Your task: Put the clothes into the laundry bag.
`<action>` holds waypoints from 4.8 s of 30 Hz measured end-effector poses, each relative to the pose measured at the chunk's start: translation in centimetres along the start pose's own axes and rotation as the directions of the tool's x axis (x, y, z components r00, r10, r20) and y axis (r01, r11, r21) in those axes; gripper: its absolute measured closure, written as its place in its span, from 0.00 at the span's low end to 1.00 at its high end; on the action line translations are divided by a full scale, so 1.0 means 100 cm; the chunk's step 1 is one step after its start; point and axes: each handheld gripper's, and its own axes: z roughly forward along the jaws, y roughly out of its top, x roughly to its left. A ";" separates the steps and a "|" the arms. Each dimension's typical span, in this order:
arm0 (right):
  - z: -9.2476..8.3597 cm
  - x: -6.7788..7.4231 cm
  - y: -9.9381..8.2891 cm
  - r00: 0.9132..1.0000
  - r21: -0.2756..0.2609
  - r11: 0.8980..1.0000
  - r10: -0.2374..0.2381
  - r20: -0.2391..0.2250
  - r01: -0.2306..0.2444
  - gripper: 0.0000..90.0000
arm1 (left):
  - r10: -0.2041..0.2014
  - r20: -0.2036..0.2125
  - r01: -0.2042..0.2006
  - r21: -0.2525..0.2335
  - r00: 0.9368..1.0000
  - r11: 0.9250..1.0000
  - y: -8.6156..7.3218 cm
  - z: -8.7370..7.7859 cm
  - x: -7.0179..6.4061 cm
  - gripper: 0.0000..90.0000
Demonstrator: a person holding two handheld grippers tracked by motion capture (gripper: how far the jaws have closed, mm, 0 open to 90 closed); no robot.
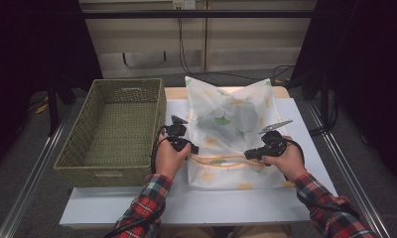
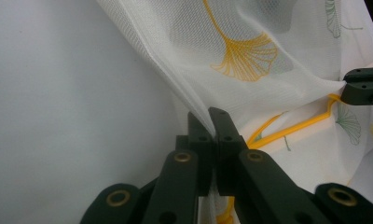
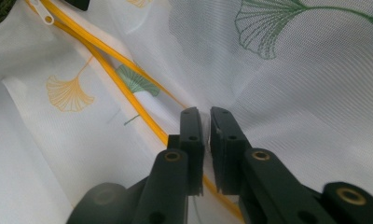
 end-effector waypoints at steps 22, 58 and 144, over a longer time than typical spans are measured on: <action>0.011 0.019 0.020 1.000 -0.058 0.998 -0.015 0.006 0.016 0.37 | 0.026 -0.021 -0.026 -0.004 0.999 1.000 -0.001 -0.006 -0.004 0.96; 0.032 0.063 0.044 0.985 -0.051 0.991 -0.132 -0.107 0.127 0.24 | 0.017 -0.014 -0.017 -0.004 1.000 1.000 -0.003 -0.011 -0.008 0.98; 0.073 0.097 0.053 0.961 -0.030 0.990 -0.142 -0.237 0.139 0.93 | 0.039 -0.022 -0.039 -0.002 0.999 0.999 -0.004 -0.006 -0.013 0.98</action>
